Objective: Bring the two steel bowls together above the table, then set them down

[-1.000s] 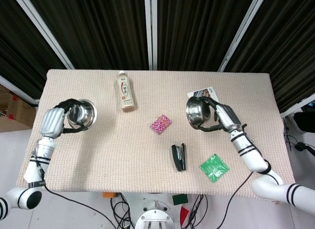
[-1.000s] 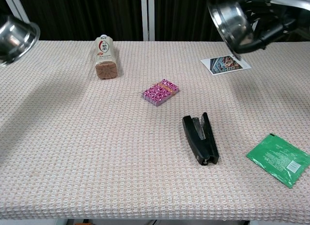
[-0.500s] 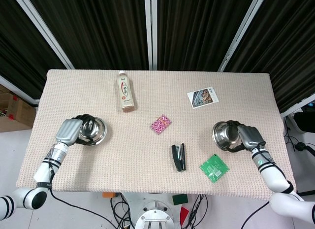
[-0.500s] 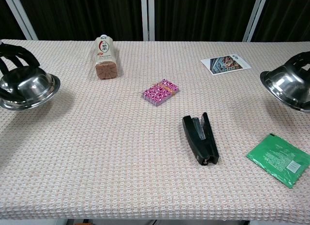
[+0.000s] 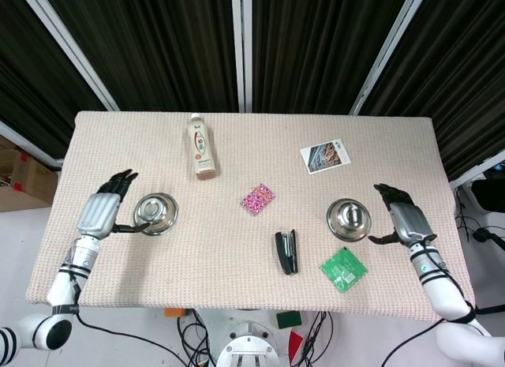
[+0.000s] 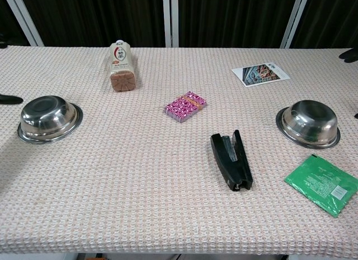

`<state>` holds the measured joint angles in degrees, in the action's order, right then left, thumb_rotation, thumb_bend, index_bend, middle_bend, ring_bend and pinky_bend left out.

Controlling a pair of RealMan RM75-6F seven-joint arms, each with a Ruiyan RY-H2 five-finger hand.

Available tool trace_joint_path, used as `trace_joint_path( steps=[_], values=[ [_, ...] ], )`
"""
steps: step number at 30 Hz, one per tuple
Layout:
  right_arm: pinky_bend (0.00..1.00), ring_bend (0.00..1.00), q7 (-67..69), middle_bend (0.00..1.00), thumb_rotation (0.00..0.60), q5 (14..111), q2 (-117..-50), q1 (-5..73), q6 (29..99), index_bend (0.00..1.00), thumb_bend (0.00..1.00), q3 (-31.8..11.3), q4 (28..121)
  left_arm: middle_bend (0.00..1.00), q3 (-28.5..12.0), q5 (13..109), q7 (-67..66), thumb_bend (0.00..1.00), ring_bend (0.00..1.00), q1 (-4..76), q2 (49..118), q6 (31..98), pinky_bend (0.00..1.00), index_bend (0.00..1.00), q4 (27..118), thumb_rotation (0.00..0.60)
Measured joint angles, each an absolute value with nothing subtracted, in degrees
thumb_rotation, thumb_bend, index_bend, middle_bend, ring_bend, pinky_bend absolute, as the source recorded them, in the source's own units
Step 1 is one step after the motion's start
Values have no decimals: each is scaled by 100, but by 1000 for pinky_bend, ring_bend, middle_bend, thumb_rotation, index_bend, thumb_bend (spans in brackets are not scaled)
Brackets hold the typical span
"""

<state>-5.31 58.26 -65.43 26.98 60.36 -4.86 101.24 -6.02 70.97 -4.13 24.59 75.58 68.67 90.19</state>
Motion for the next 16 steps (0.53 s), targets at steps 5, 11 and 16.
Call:
trace_joint_path(
  steps=[5, 11, 16],
  values=[
    [0, 0, -792, 0, 600, 6395, -6663, 2051, 7277, 0, 0, -210, 10236, 0, -467, 7329, -640, 0, 0, 1787, 7517, 8172, 136, 0, 9425, 310],
    [0, 0, -866, 0, 600, 7342, -7123, 1208, 8637, 0, 0, 111, 9775, 0, 90, 7799, -1041, 0, 0, 759, 7510, 9326, 132, 0, 10045, 341],
    [0, 0, -780, 0, 600, 7692, -7342, 774, 8896, 0, 0, 259, 9295, 0, 443, 8266, -1433, 0, 0, 416, 7558, 9574, 130, 0, 10227, 411]
  ],
)
